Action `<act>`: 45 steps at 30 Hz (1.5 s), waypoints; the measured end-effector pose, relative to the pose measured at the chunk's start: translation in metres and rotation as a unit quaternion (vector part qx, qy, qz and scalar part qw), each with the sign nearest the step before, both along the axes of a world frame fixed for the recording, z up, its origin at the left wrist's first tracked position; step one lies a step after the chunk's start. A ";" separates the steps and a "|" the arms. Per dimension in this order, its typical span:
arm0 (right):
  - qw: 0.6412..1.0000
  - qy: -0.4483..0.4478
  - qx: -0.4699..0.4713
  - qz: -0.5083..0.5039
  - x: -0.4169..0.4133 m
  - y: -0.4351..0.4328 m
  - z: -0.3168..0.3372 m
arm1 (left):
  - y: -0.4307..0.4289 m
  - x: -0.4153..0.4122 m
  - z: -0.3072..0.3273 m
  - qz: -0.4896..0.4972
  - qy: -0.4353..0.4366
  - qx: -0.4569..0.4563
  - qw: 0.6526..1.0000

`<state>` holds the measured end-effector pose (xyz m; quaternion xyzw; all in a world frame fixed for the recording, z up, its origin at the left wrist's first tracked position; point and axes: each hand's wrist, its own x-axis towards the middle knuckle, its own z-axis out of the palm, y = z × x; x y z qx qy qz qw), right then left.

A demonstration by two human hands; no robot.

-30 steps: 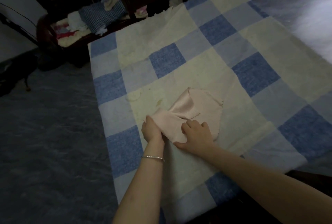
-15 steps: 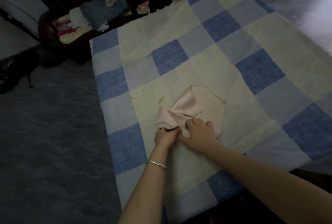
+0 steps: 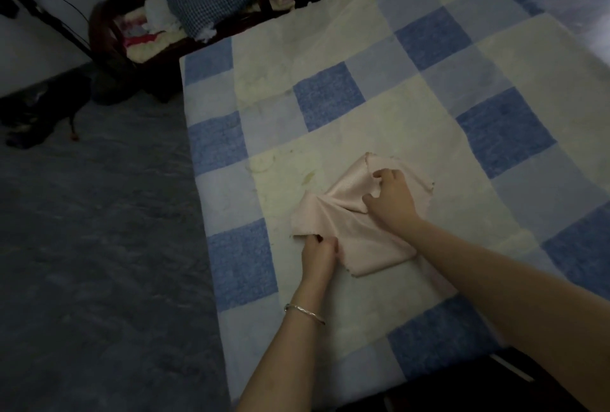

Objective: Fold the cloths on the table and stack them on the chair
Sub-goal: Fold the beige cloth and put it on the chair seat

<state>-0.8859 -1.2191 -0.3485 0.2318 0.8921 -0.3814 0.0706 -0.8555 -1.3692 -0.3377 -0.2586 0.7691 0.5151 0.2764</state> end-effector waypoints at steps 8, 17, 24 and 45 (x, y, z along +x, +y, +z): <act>0.996 -0.086 -0.004 0.019 -0.028 0.013 0.000 | 0.006 -0.001 -0.010 0.086 0.032 -0.068 0.993; 0.963 -0.016 -0.266 -0.024 -0.073 0.011 0.010 | 0.002 -0.006 -0.014 0.154 0.047 -0.067 0.985; 0.920 -0.009 -0.389 -0.036 -0.100 0.007 0.014 | -0.009 -0.004 -0.017 0.189 0.066 -0.040 0.979; 0.989 -0.111 0.092 0.033 -0.089 0.028 -0.014 | -0.020 -0.008 -0.017 0.093 -0.066 0.011 0.993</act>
